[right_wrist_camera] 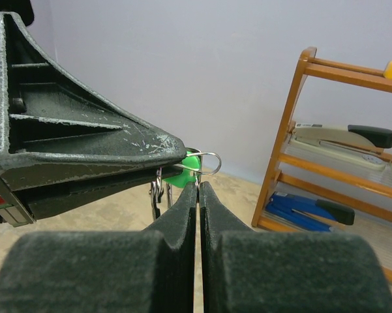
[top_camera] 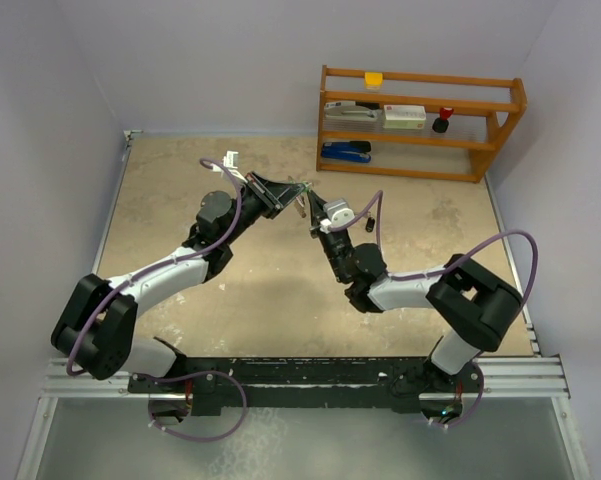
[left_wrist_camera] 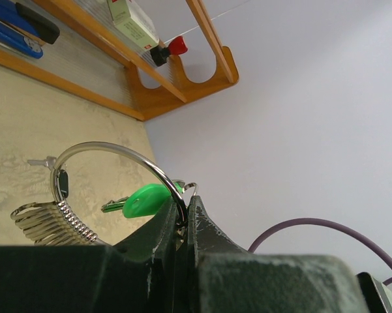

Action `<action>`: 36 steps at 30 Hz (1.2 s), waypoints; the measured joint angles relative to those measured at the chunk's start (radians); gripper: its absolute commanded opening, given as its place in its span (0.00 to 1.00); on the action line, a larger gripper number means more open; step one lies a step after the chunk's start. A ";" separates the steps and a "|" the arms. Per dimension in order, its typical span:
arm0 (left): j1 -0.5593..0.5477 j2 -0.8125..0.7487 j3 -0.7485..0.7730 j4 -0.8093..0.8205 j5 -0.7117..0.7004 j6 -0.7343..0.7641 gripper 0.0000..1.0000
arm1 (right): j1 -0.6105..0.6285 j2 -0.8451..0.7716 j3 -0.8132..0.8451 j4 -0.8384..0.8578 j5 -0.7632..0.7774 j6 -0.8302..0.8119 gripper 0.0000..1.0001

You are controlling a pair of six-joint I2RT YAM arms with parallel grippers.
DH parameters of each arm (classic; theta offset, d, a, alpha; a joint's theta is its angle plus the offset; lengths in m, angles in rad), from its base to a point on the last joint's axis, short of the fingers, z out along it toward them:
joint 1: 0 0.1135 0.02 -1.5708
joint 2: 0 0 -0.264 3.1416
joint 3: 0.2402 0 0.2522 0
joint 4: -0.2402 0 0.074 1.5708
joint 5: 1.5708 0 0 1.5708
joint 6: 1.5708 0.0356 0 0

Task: Put the keys on the keyring

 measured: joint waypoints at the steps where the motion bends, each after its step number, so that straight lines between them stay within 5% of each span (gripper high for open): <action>1: 0.000 0.000 0.000 0.000 0.000 0.000 0.00 | 0.000 0.003 0.002 0.000 0.001 -0.001 0.00; 36: 0.006 0.013 -0.001 0.027 0.026 -0.034 0.00 | -0.016 0.011 0.022 0.000 -0.002 -0.039 0.00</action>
